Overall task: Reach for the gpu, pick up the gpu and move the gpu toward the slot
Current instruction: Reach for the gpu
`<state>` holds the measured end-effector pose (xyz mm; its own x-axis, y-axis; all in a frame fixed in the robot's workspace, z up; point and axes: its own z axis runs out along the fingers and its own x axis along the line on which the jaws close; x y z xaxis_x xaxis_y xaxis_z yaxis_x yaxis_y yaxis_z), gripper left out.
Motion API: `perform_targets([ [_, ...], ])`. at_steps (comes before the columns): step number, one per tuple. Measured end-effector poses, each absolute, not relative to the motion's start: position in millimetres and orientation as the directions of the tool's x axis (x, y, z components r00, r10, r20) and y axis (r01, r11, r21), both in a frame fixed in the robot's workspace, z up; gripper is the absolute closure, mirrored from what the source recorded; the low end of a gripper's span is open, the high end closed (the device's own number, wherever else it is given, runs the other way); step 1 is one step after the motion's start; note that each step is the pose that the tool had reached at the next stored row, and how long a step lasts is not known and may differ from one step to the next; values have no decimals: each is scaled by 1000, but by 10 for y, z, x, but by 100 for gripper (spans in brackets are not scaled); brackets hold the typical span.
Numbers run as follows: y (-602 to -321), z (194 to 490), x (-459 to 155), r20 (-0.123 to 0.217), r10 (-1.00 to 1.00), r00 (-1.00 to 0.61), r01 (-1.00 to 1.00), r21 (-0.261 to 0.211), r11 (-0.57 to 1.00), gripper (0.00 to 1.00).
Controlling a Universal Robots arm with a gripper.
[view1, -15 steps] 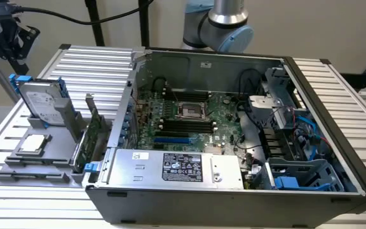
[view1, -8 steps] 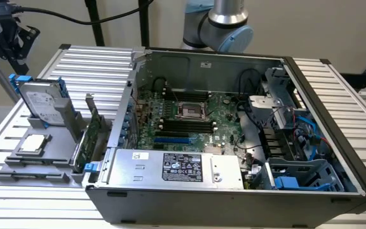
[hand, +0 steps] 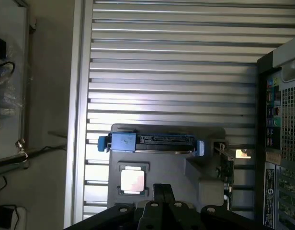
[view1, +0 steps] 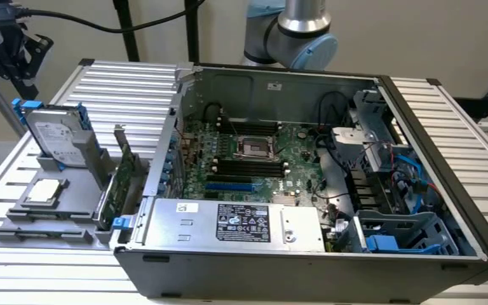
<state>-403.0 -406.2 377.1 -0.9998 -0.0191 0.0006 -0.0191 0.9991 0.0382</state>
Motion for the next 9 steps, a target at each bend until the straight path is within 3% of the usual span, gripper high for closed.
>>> perform_targets([
  [9,-4213,3747,-3864,1,-19,-1000,-19,38,999,89],
])
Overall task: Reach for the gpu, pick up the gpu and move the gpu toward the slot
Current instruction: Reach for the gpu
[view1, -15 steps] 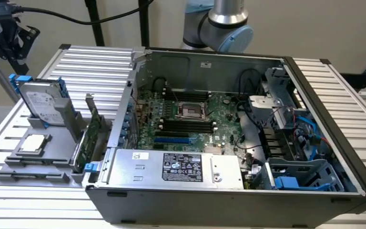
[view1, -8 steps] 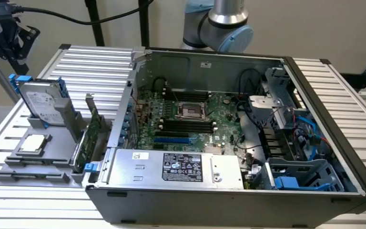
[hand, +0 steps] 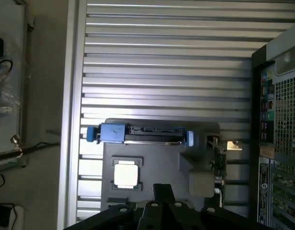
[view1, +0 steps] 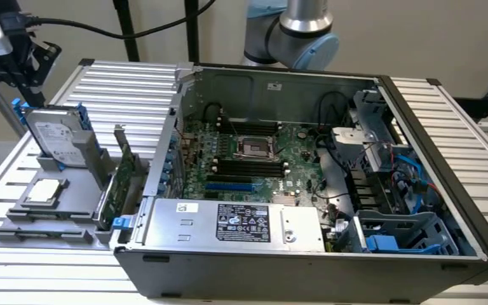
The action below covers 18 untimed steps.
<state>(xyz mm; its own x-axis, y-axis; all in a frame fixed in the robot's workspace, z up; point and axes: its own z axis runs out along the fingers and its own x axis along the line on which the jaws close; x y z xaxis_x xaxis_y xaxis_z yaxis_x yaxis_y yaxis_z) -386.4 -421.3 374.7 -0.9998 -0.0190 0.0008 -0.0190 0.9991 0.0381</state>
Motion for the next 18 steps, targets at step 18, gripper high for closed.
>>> perform_targets([
  [18,-4634,3578,-3375,0,-19,-1000,-19,38,999,89],
])
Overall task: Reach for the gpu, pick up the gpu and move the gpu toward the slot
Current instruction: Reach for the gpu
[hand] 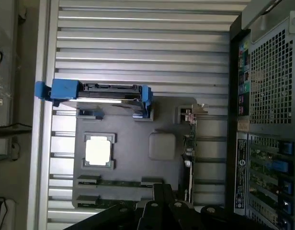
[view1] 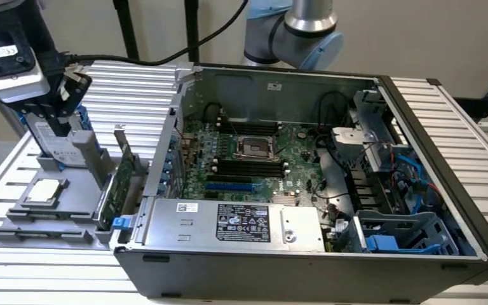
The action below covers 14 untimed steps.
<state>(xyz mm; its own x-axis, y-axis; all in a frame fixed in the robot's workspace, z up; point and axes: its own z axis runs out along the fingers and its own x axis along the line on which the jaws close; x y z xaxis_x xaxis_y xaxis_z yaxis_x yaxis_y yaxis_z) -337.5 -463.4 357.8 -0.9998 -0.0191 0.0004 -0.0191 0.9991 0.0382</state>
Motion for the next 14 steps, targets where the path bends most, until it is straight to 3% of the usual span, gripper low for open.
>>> perform_targets([
  [14,-4725,3424,-2945,0,-19,-1000,-19,38,999,89],
])
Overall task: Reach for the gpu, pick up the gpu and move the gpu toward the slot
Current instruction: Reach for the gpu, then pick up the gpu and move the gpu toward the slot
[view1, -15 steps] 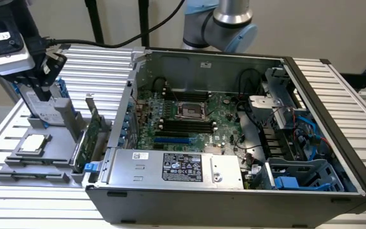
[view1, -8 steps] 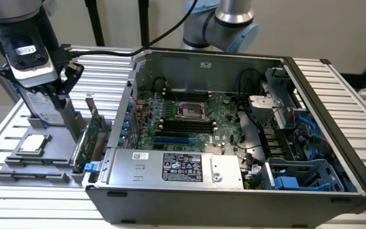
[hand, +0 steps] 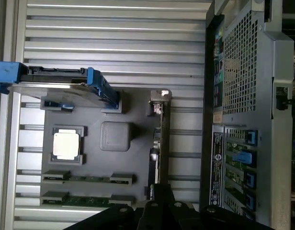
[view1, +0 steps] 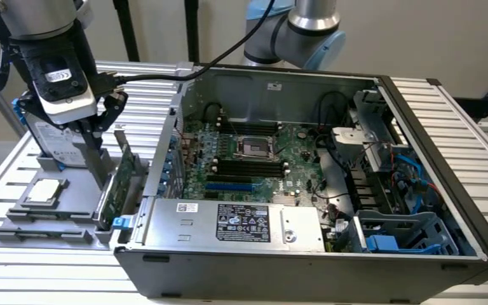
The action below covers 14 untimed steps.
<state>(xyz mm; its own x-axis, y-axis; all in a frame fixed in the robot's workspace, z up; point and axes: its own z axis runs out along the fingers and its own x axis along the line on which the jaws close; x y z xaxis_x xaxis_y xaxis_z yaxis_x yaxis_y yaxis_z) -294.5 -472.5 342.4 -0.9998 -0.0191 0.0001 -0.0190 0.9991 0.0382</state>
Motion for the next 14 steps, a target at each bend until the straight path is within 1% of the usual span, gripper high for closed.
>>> perform_targets([
  [12,-4725,3424,-2945,0,-19,-1000,-19,38,999,89],
  [13,-4725,3424,-2944,0,-19,-1000,-19,38,999,88],
  [14,-4725,3424,-2945,0,-19,-1000,-19,38,999,83],
])
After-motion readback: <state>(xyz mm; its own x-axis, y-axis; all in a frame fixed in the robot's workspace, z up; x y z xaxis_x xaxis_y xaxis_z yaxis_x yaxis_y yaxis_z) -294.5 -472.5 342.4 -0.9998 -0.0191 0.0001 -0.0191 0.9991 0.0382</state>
